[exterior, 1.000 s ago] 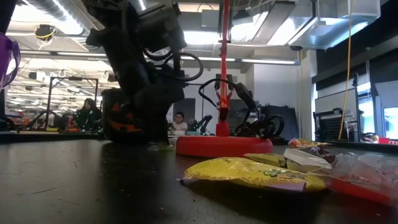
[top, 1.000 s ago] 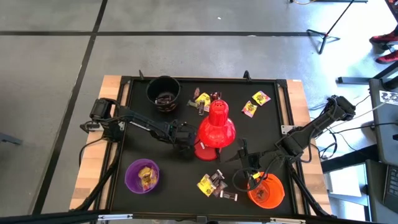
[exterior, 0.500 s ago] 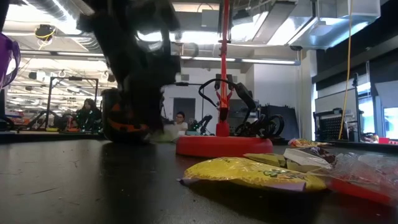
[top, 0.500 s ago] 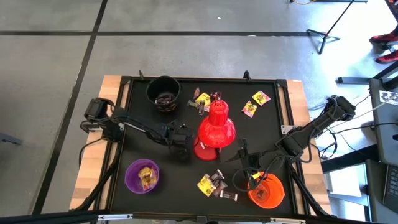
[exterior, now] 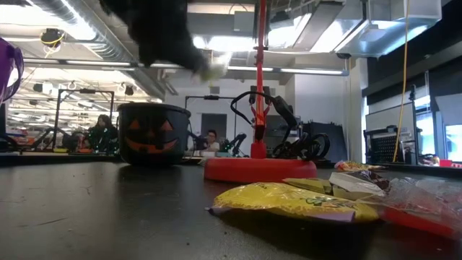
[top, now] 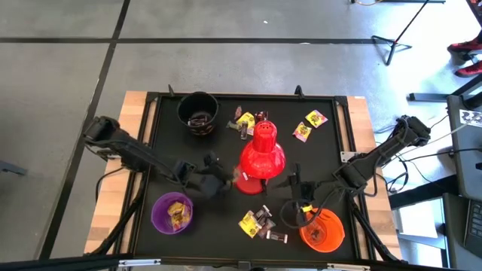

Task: Organize candy in baskets
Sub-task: Put the green gummy into the orange bucket

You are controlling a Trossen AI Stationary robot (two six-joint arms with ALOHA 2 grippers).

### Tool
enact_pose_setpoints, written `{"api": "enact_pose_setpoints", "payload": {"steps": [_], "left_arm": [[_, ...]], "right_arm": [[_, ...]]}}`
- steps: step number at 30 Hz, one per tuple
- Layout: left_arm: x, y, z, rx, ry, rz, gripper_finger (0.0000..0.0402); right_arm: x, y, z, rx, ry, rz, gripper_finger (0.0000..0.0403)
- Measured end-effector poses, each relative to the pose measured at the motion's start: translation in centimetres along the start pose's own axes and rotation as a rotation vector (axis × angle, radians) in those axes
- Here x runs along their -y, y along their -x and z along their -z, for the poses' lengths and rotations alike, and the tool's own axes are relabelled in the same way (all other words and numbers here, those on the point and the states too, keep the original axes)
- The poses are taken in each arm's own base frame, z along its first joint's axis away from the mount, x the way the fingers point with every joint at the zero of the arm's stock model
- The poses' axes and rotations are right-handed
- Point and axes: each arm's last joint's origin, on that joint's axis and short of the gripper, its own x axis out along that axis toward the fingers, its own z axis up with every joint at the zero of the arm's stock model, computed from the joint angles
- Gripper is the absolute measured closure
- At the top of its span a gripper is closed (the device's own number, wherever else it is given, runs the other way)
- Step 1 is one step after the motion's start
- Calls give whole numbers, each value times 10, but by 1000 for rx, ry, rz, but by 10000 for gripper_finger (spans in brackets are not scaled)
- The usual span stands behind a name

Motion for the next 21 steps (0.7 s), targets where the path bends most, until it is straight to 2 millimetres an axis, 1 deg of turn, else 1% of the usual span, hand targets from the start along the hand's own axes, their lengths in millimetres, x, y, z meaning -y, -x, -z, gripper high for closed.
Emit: {"api": "enact_pose_setpoints", "payload": {"steps": [2, 5, 8, 12, 15, 21], "left_arm": [[9, 4, -3, 59, -18, 41, 401], [18, 10, -9, 133, -42, 94, 401], [23, 13, -11, 178, -60, 125, 401], [27, 16, -12, 198, -74, 143, 401], [28, 16, -11, 198, -76, 145, 401], [28, 16, -11, 198, -80, 145, 401]], "right_arm": [[2, -5, -3, 26, -24, 12, 249], [5, -22, -4, 53, -56, 18, 249], [6, -41, 4, 17, -53, 13, 249], [12, -61, 12, -14, -60, 45, 249], [16, -72, 15, -19, -76, 59, 249], [21, -89, 15, 26, -124, -35, 249]]}}
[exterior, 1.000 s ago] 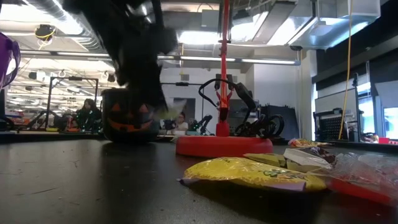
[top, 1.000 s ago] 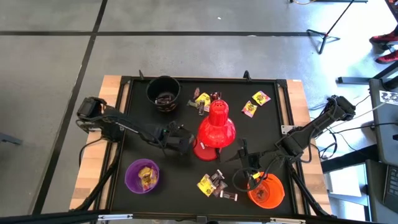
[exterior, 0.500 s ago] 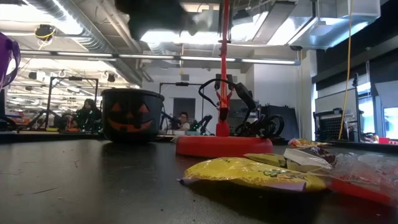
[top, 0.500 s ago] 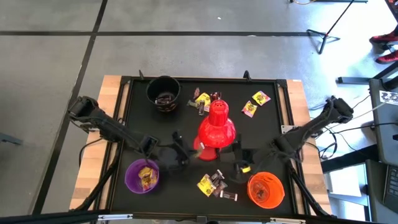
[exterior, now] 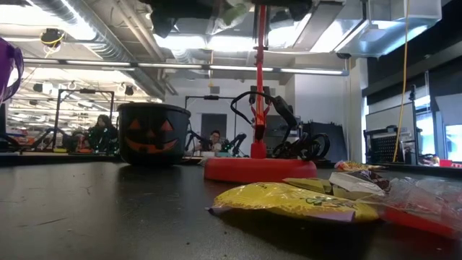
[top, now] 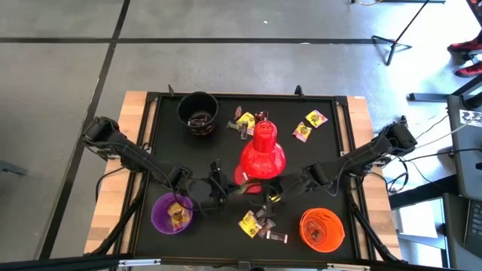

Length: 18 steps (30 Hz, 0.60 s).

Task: Organize candy in baskets
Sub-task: Put the green gummy into the orange bucket

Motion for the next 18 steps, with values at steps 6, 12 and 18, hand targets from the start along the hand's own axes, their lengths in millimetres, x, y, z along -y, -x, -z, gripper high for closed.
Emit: {"api": "enact_pose_setpoints", "payload": {"steps": [6, 12, 18], "left_arm": [[0, 0, 0, -3, -2, 2, 401], [2, 1, 1, -2, -4, 8, 401], [2, 1, 1, -5, -5, 9, 401]], "right_arm": [[3, -13, 6, -4, -25, 2, 249], [2, -13, 7, -8, -11, 13, 281], [2, -13, 7, -12, 17, 13, 380]]}}
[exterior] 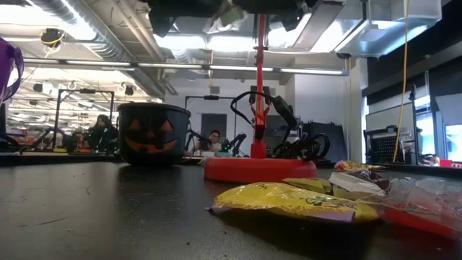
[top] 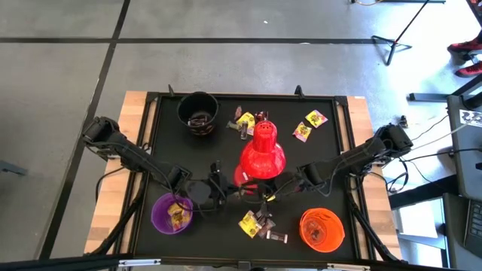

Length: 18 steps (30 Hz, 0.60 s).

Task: Organize candy in baskets
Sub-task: Put the green gummy into the orange bucket

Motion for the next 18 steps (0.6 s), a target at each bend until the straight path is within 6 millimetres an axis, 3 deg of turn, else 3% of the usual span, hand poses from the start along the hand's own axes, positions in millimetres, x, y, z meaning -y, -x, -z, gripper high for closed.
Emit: {"api": "enact_pose_setpoints", "payload": {"steps": [2, 7, 13, 18], "left_arm": [[0, 0, 0, -1, 1, 0, 401], [0, 0, 0, 0, 18, -1, 387], [0, 0, -2, 13, 24, -9, 325], [-1, 0, -1, 11, 20, -21, 282]], "right_arm": [[0, 0, 0, 0, 16, 0, 395], [0, 0, 0, -3, 23, -1, 391], [-1, 5, -2, -17, 25, -66, 399], [0, 26, -11, -24, 2, -163, 401]]}}
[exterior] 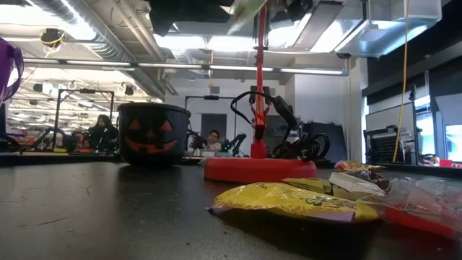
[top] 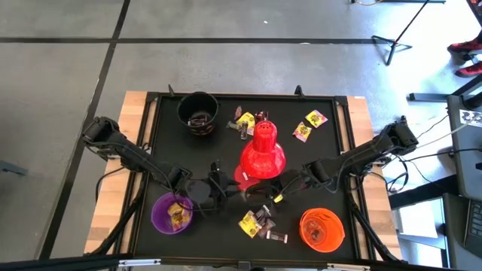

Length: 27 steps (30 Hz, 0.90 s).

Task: Organize candy in baskets
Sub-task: Put the green gummy into the orange bucket

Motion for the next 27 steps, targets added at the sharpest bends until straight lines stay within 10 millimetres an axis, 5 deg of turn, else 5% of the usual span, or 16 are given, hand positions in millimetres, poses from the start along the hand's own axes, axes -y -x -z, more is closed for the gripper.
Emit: {"api": "enact_pose_setpoints", "payload": {"steps": [7, 17, 27], "left_arm": [[-1, 0, 2, -15, -14, -20, 272], [-2, -1, 2, -15, -11, -19, 272], [-3, -2, 1, -14, 18, -23, 272]], "right_arm": [[-29, 41, -8, -20, 36, -204, 402], [-84, 94, 6, -178, -59, -413, 402], [-108, 133, 28, -373, -245, -343, 402]]}}
